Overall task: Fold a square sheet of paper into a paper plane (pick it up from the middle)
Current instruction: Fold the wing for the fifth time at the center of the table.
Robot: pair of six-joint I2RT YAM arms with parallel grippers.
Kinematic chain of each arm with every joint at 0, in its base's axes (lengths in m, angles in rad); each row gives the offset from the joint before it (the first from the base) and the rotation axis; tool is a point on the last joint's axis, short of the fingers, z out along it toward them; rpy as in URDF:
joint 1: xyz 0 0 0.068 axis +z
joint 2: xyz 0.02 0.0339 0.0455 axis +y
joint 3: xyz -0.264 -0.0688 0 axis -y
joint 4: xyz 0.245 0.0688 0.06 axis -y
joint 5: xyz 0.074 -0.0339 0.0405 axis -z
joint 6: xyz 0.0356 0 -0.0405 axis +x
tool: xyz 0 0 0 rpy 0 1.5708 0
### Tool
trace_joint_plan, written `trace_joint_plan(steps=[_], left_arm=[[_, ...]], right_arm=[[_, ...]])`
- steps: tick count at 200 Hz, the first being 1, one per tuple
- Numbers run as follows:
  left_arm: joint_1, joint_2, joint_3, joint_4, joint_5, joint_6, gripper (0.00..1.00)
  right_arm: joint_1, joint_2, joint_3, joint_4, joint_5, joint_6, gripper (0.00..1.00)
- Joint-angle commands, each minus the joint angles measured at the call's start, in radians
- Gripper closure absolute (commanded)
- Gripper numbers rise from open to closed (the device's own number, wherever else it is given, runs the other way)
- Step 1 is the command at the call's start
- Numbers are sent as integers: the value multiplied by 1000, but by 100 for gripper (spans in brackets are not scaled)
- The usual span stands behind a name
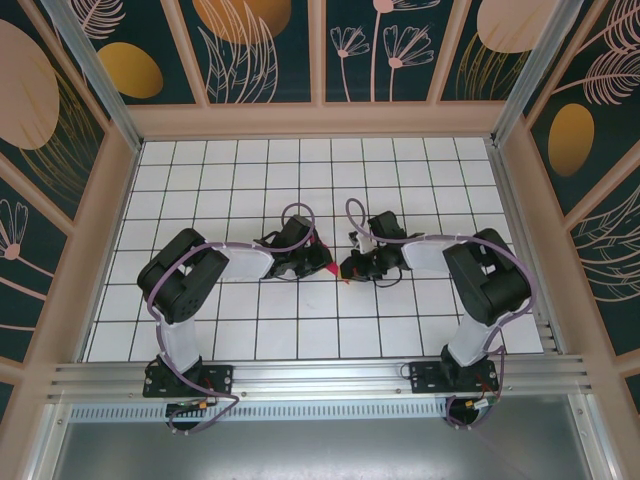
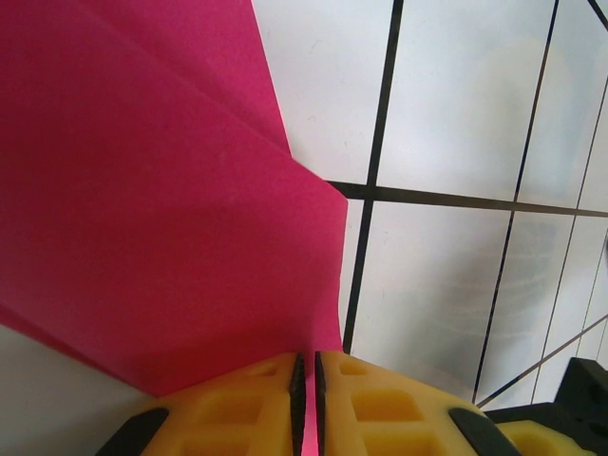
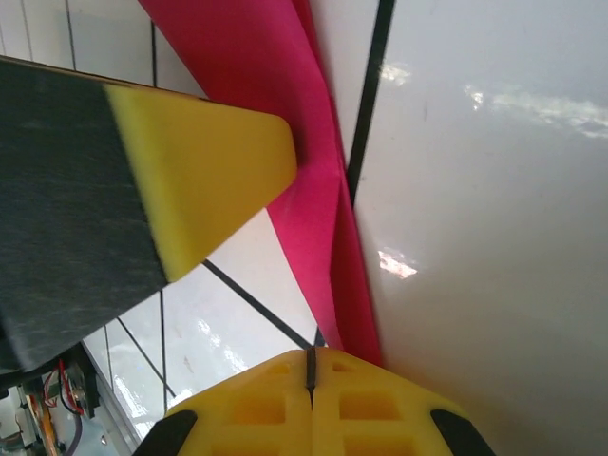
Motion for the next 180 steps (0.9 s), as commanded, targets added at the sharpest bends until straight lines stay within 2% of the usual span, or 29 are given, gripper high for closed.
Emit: trace_joint_plan(steps=[1,40,98,180], left_arm=[[12,40,-3,-50,-100,60,82],[12,-60,-20,84,-44,175,75],[5,-106,-208,417,98,107,77],[-36,-9,-157,431,115,85,82]], right_arm=[[4,30,10,-25,37,-17,97],[-4,42,-15,-26,73,-14,99],[-25,50,-18,-17,42,16,99],[-33,76,-7,-37,38,32,100]])
